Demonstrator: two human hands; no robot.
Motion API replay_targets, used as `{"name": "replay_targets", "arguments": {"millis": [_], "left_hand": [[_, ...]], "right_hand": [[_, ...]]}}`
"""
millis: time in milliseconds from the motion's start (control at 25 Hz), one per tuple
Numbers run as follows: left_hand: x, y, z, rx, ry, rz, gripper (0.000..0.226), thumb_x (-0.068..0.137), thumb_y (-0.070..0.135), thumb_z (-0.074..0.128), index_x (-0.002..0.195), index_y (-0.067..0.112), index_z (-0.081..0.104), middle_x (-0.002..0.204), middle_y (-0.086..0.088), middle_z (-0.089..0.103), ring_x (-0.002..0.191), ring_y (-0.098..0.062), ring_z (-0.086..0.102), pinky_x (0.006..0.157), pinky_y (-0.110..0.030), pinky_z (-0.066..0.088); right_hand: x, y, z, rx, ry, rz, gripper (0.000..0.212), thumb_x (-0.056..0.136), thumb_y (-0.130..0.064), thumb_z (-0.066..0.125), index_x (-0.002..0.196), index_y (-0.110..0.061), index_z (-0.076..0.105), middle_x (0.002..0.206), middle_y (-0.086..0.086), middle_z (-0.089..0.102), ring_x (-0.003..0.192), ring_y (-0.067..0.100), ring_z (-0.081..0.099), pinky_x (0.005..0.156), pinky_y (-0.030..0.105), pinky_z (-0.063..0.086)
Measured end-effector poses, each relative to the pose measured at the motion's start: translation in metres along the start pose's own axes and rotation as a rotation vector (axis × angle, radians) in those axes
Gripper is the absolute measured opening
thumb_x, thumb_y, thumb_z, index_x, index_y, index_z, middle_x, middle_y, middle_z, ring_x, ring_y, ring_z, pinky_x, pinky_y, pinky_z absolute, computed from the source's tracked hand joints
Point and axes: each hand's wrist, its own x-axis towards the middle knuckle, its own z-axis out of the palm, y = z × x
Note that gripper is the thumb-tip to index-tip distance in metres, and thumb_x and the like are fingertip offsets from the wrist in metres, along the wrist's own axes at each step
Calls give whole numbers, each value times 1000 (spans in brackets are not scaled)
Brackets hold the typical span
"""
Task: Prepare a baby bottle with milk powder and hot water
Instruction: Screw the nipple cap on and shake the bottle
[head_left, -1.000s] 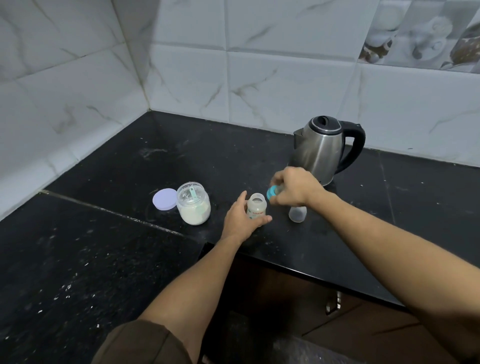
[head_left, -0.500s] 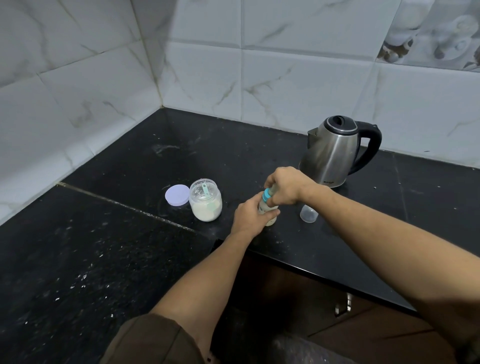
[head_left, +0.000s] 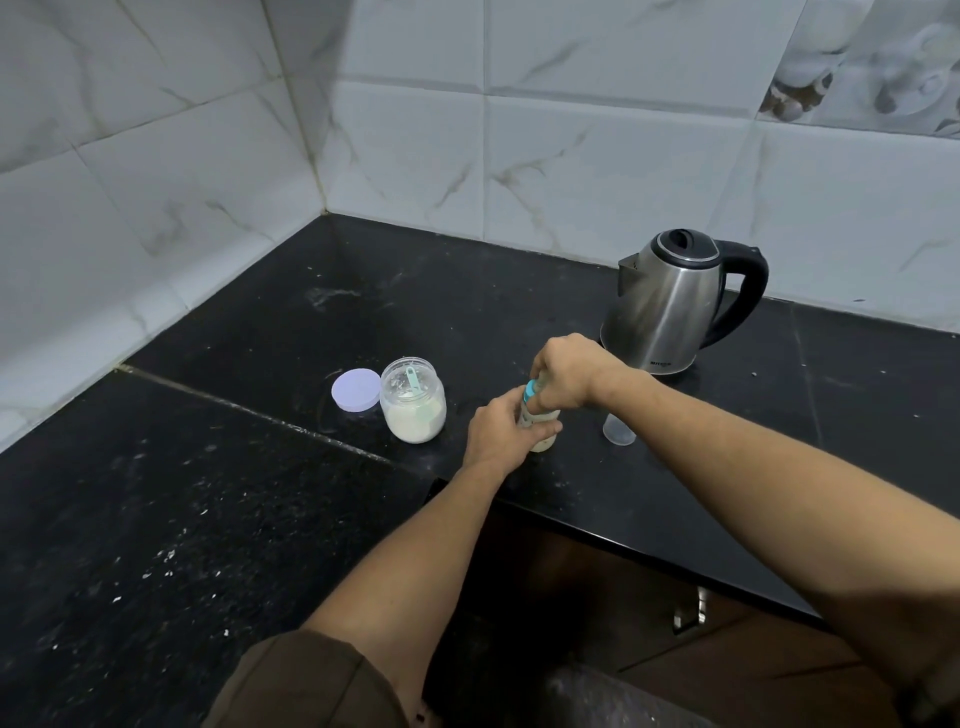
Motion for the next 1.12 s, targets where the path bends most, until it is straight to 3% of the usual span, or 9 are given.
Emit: {"name": "replay_targets", "arguments": {"millis": [160,440,520,640,720,800,960,1040,1120], "left_hand": [[-1,-3,2,-1,25,8,50,78,41,89,123,26,71,107,9,77,106,-13,70,96,-39,57],[1,0,-1,38,-5,-11,58,81,41,88,130,19,67,120,2,76,116,-16,69,104,-42,54],[1,1,-2,54,-4,-12,60,81,42,88,133,19,66,122,0,75,118,-18,67,103,-41,54],[2,-2,-1,19,1,-9,52,78,41,90,124,24,71,107,8,77,108,-15,70,98,-41,57],[2,-4,0,8,2,-8,53,75,42,91,122,26,72,105,10,78,104,-11,71,97,-42,58],[2,-5,1,-4,17,-7,56,71,43,93,122,29,73,105,11,78,103,-9,72,97,-41,58],[3,-2,-1,44,-8,-13,58,76,45,90,126,24,70,113,6,78,109,-13,71,99,-41,56],[4,0,-1,75,-7,-32,59,78,46,89,127,19,69,114,2,77,110,-17,70,98,-42,56],[3,0,-2,50,-4,-40,59,76,46,90,126,22,70,112,4,77,109,-17,70,99,-44,56]], "right_hand": [[1,4,1,0,35,55,39,78,-51,73,86,-13,76,81,5,73,78,25,71,70,38,62],[-8,1,2,-156,107,151,80,82,-93,37,71,-17,60,73,1,63,74,22,66,65,35,55],[-7,1,-4,-62,78,95,77,81,-89,45,98,-19,70,95,1,71,89,24,68,74,38,57],[-7,-1,-13,-50,-93,-55,60,82,-53,71,134,-25,63,115,-3,64,103,24,66,84,38,58],[-8,-1,-11,-101,-81,-40,45,82,-41,72,124,-25,69,113,-2,66,99,22,64,77,35,56],[-8,-1,-6,-96,-1,43,33,83,-48,69,101,-21,70,98,2,69,89,25,65,69,33,51],[-11,0,5,-163,81,181,66,90,-79,45,77,-16,59,72,0,56,76,25,63,65,35,50],[-12,1,4,-136,95,173,70,85,-84,43,80,-17,63,81,2,64,81,25,65,68,35,52],[-10,1,-1,-72,15,95,59,82,-71,57,110,-21,67,109,2,69,99,26,65,77,37,54]]}}
